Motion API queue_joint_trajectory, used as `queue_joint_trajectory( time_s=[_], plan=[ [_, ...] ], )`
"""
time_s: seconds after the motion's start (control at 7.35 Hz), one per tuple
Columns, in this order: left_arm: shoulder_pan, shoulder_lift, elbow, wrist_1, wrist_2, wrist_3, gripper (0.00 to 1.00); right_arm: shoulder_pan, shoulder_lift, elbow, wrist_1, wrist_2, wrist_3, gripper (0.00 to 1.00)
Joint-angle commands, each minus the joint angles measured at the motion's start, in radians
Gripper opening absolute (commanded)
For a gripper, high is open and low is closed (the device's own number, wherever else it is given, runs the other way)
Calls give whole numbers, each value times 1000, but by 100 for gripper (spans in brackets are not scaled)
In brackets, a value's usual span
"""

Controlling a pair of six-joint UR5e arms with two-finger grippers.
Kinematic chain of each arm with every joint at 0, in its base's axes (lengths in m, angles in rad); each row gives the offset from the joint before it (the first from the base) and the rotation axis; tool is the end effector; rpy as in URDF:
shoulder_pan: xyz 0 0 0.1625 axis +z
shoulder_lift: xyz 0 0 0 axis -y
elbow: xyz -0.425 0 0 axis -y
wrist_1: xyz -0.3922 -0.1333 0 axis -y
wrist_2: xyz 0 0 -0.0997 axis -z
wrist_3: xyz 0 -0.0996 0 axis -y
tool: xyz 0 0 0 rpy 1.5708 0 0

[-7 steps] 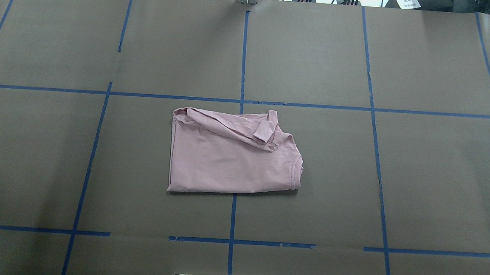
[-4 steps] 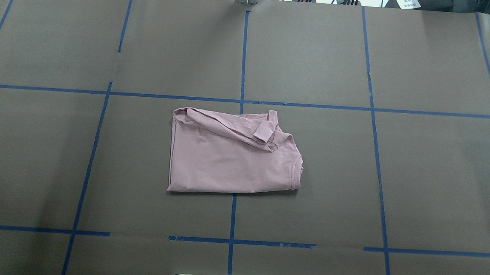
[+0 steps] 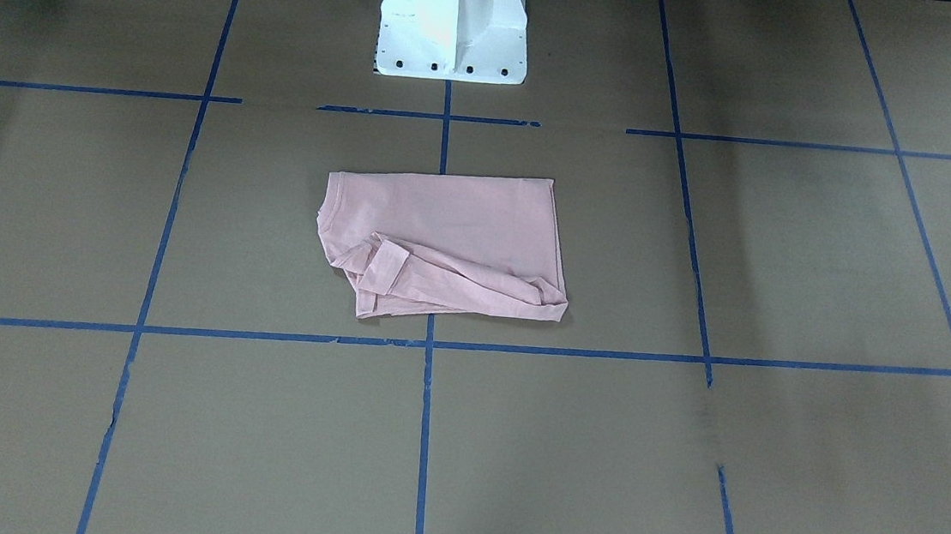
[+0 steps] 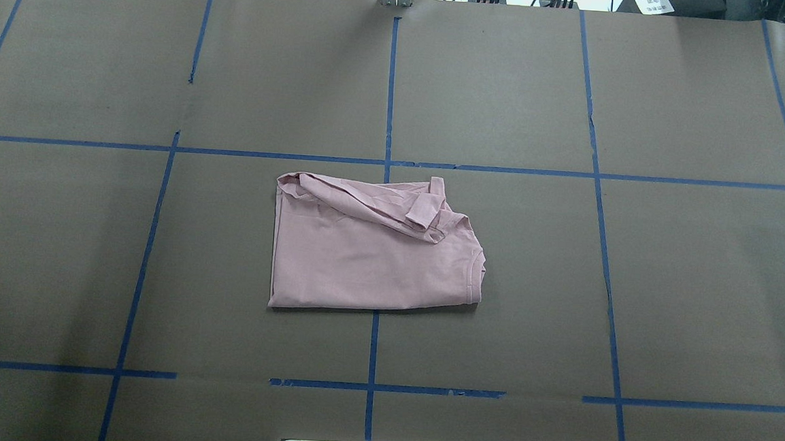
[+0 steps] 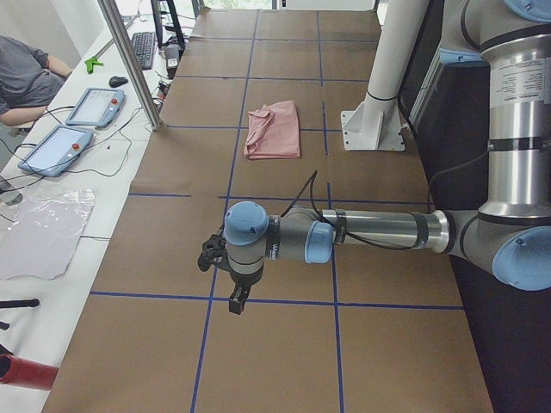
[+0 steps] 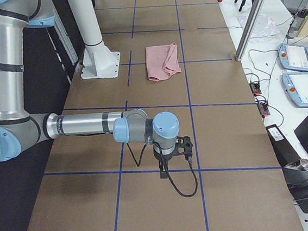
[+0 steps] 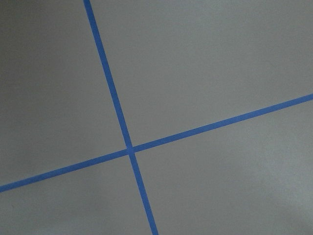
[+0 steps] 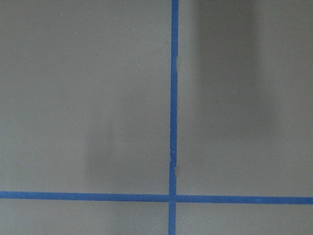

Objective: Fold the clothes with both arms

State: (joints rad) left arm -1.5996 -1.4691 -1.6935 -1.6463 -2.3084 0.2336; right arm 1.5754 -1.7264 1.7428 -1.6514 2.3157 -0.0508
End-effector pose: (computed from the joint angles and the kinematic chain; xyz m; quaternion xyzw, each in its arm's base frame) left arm -0.0794 -0.4532 0.6408 0.0917 0.3511 0.1125 0.9250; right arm 0.0677 -0.4208 0.6554 -0.0198 -0.3644 -0.0098 0.9310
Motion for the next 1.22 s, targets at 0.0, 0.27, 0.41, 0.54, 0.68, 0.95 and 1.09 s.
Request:
queue_joint_trajectory(
  time_s=[0.0,0.27,0.41,0.54,0.68,0.95,1.09],
  plan=[
    [0,19,2,-1,-2,0,100,0,1,1,-1,7,0,100],
    [0,36,0,0,-2,0,100,0,1,1,-1,4,0,100],
    [0,42,1,2,0,0,100,0,1,6,1,4,0,100],
    [0,43,3,2,0,0,100,0,1,6,1,4,-1,100],
    [0,43,5,2,0,0,100,0,-1,4,1,-1,-6,100],
    [0,56,3,3,0,0,100,0,-10,4,1,-4,-14,100],
    [1,62,3,3,-2,0,100,0,-12,4,1,-6,-15,100]
  ],
)
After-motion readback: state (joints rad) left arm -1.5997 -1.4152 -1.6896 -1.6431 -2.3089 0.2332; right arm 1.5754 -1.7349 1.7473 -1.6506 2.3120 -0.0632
